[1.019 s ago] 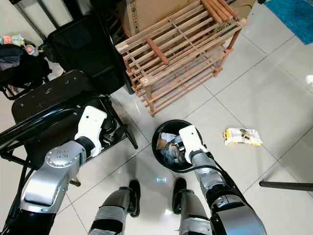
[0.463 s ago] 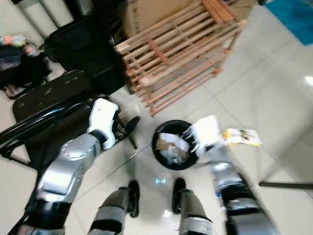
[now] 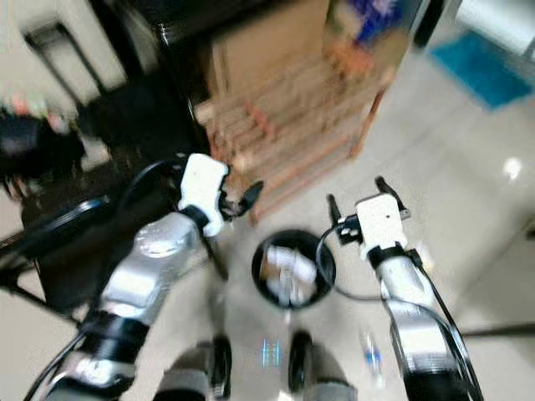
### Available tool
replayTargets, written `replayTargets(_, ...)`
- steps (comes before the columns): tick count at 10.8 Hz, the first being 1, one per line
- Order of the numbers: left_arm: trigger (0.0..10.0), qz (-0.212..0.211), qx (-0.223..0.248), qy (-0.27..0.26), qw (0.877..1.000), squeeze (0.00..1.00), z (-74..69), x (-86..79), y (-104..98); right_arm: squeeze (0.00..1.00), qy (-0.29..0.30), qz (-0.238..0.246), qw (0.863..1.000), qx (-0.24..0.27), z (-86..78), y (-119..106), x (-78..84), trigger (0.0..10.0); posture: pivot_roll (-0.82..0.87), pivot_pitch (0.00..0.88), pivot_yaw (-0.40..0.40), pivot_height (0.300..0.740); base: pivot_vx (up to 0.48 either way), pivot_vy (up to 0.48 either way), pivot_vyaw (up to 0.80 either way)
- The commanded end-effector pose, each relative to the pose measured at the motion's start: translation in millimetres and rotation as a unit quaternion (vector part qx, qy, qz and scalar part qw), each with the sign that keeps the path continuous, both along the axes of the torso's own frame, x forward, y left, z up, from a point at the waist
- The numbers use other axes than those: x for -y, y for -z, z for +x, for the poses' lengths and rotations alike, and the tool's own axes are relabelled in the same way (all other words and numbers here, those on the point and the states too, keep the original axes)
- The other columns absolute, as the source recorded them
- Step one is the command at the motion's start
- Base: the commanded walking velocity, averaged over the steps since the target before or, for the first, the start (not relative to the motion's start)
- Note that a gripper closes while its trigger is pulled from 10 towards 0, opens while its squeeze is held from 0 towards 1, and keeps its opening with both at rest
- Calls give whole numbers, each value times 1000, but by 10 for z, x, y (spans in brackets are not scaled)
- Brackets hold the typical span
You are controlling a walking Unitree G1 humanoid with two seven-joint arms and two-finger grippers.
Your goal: Picking trash to rubbish bin
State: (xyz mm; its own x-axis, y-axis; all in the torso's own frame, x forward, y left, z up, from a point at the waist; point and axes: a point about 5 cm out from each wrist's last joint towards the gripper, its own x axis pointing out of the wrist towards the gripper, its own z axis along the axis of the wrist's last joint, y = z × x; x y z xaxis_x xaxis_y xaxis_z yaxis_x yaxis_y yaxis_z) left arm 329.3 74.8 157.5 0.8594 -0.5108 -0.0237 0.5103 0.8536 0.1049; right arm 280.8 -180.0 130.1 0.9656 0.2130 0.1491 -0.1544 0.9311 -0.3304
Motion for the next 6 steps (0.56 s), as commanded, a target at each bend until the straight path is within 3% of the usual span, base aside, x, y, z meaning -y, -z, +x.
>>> replayTargets(1, 10000, 1, 1, 9, 1000, 0, -5, 47, 31, 1000, -6, 5, 1000, -3, -81, -22, -64, 10000, 159, 76, 7, 740, 0, 0, 0)
replayTargets(3, 10000, -5, 8, 14, 1000, 0, 22, 123, 29, 1000, 13, 22, 1000, 5, -228, -101, -107, 10000, 127, 47, 0, 740, 0, 0, 0)
replayTargets(6, 10000, -20, 27, -19, 999, 0, 148, 214, -10, 1000, 114, 96, 989, 15, -471, -318, -45, 10000, 96, 15, -22, 740, 0, 0, 0)
